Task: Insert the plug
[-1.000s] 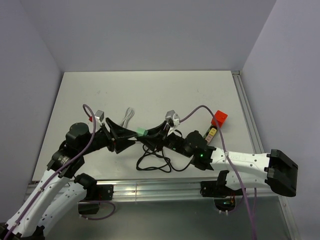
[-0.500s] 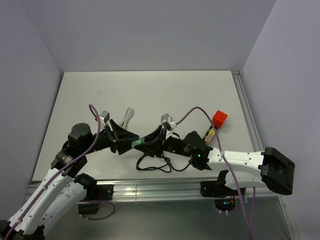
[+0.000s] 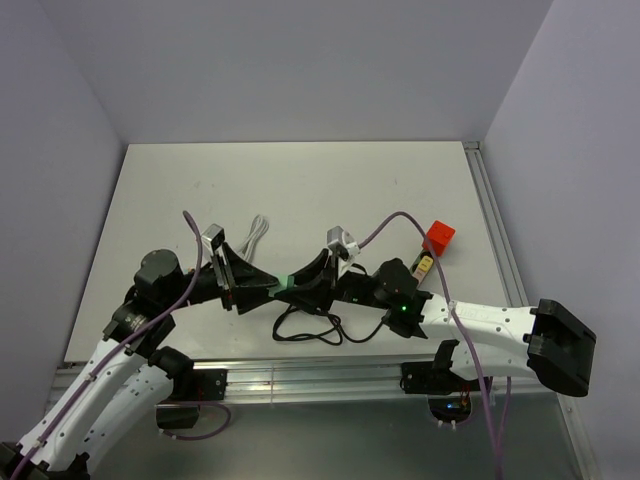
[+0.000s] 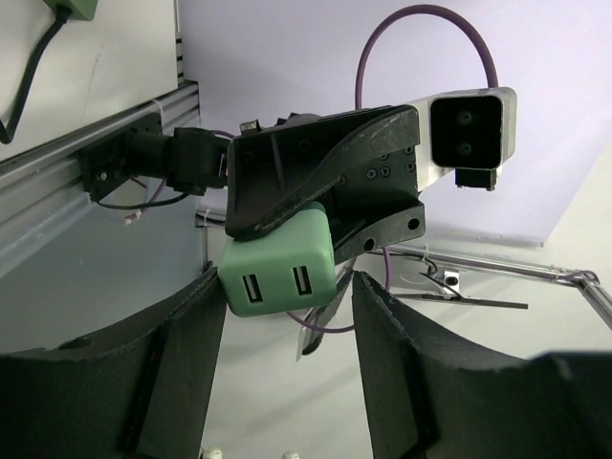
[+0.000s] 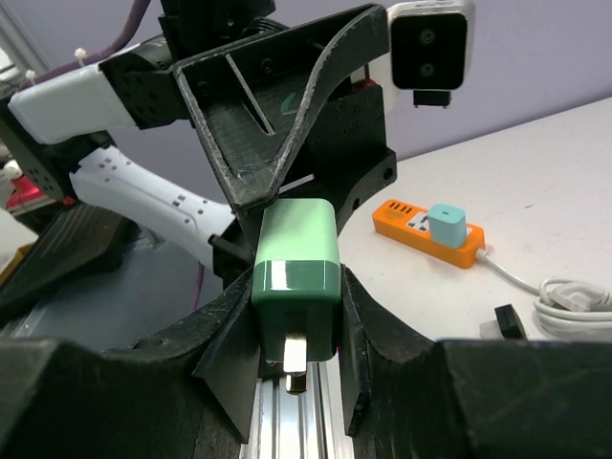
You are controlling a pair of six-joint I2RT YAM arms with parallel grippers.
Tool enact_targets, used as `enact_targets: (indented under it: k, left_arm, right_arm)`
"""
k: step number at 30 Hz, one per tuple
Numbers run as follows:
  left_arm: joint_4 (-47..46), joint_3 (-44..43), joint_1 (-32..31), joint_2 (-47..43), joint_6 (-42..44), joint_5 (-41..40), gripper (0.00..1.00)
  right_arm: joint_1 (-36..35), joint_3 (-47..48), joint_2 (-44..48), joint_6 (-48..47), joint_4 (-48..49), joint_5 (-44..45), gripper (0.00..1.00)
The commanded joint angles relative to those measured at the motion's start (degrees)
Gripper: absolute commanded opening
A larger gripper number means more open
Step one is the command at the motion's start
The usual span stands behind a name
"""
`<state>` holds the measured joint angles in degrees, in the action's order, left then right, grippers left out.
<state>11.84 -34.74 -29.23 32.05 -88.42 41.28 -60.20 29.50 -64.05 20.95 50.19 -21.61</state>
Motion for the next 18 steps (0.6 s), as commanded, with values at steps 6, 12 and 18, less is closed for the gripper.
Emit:
enact_targets:
  k: [6,12,18]
  left_arm:
    - [-5.8,1.7,0.0,-0.2,-5.2,3.4,0.62]
    - [-6.8,1.6,0.0,0.1,-7.6,4.2,0.60]
    - [-8.6,2.1,0.0,0.2,-10.0,4.9,0.52]
  right_arm:
    - [0.4,1.6,0.6,-2.4,-0.6,-4.4,0.00]
    - [0.4,2.3,1.6,-4.9,-3.5,-4.4,0.00]
    - [0.2,3.7,1.6,-6.8,-6.4,-4.7,0.00]
